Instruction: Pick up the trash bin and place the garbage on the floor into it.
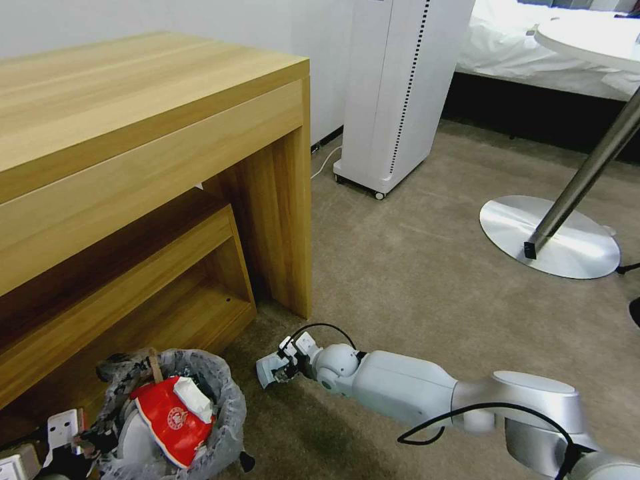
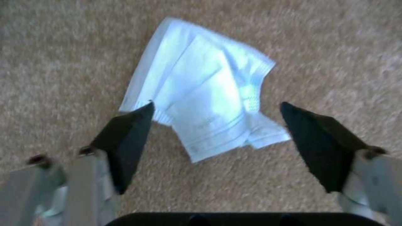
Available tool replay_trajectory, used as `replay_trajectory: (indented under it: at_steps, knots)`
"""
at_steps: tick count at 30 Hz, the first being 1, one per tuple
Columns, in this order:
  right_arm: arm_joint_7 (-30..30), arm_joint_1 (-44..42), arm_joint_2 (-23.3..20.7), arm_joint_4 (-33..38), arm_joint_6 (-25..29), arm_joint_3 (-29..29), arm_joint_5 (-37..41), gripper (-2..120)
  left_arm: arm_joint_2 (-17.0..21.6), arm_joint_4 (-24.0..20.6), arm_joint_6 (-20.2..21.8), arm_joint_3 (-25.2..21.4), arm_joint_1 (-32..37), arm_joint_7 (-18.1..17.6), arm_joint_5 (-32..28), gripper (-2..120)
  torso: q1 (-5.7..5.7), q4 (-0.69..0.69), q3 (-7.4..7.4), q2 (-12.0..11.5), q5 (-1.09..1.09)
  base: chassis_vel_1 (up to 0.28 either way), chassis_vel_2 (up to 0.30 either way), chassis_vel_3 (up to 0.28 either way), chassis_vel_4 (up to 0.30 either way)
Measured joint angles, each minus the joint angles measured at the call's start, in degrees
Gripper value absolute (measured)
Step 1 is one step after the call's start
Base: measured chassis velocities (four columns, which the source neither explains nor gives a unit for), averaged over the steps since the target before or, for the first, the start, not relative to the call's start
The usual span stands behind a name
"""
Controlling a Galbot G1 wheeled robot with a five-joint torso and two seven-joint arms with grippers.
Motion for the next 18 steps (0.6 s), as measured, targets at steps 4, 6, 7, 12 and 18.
replay_trajectory:
  at_steps: [4, 6, 7, 12, 18]
  knots:
    - [0.1, -0.4, 0.4, -1.3, 1.3, -0.5, -0.5, 74, -0.1, -0.2, -0.2, 0.4, 0.0, 0.1, 0.0, 1, 0.0, 0.0, 0.0, 0.0, 0.0, 0.0, 0.0, 0.0, 0.0]
    - [-0.1, -0.2, 0.7, -2.6, 2.1, -0.8, -0.8, 74, -0.3, -0.6, -0.4, 0.6, 0.1, 0.2, 0.1, 1, 0.0, 0.0, 0.0, 0.0, 0.0, 0.0, 0.0, 0.0, 0.0]
    - [-0.1, -0.2, 0.7, -2.7, 2.2, -0.8, -0.9, 74, -0.3, -0.6, -0.4, 0.7, 0.1, 0.2, 0.2, 1, 0.0, 0.0, 0.0, 0.0, 0.0, 0.0, 0.0, 0.0, 0.0]
    - [-0.9, 0.0, 1.5, -4.8, 3.7, -0.8, -1.6, 74, -0.7, -1.0, -0.5, 1.1, 0.2, 0.3, 0.5, 1, 0.0, 0.0, 0.0, 0.0, 0.0, 0.0, 0.0, 0.0, 0.0]
    - [-1.6, -0.8, 3.1, -7.0, 6.0, -0.8, -2.4, 68, -0.9, -1.7, -0.6, 1.5, 0.4, 0.4, 0.6, 1, 0.0, 0.0, 0.0, 0.0, 0.0, 0.0, 0.0, 0.0, 0.0]
